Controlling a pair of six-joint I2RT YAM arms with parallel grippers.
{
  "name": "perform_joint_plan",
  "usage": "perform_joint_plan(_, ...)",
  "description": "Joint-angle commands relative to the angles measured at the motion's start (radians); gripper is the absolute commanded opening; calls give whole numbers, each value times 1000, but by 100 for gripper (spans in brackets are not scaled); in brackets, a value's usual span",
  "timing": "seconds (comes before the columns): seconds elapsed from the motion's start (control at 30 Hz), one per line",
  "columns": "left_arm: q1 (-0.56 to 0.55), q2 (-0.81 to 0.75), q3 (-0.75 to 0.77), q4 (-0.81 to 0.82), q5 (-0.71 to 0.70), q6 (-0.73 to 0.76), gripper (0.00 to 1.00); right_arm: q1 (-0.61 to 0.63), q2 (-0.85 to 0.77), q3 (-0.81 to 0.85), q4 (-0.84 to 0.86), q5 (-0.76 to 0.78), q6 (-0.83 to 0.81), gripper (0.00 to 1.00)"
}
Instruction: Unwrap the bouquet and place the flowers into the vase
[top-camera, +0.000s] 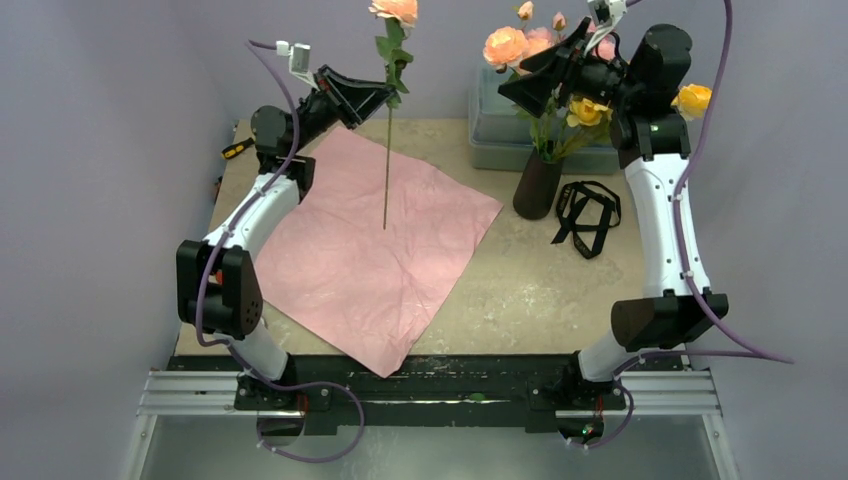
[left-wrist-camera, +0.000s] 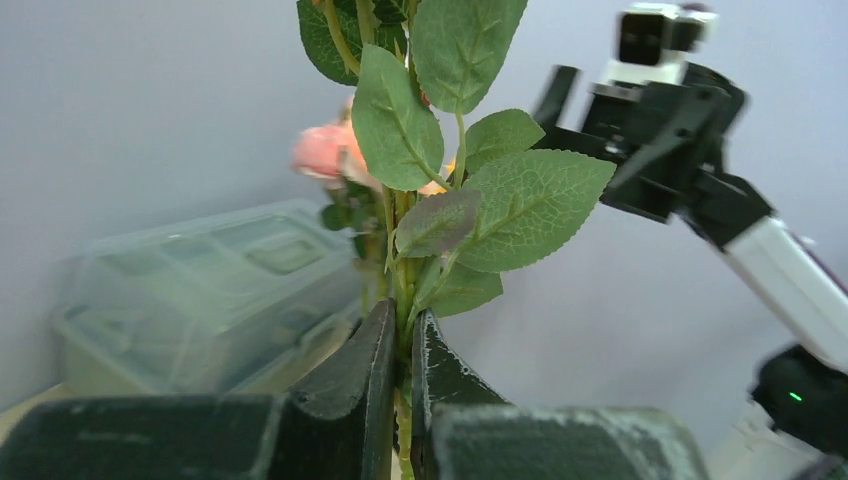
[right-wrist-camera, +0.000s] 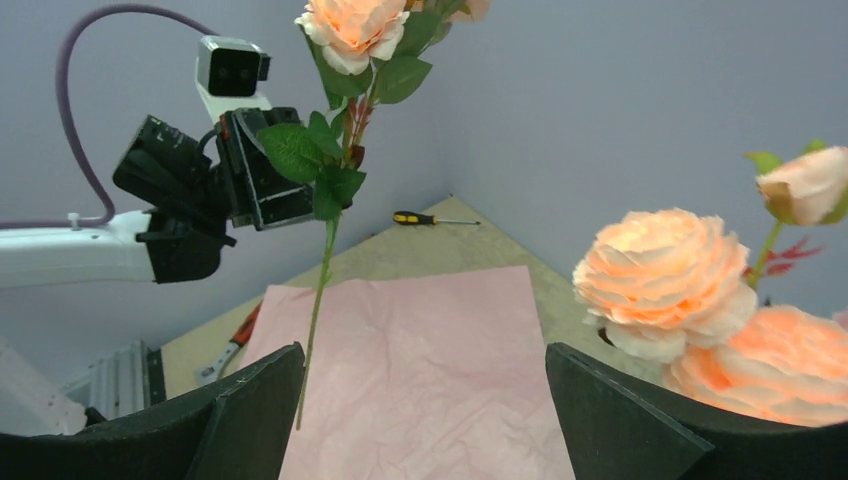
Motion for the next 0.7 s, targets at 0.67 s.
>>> perform_joint_plan(0.67, -221, 57, 162, 357, 398, -250, 0, 139, 68, -97, 831, -279, 687, 63)
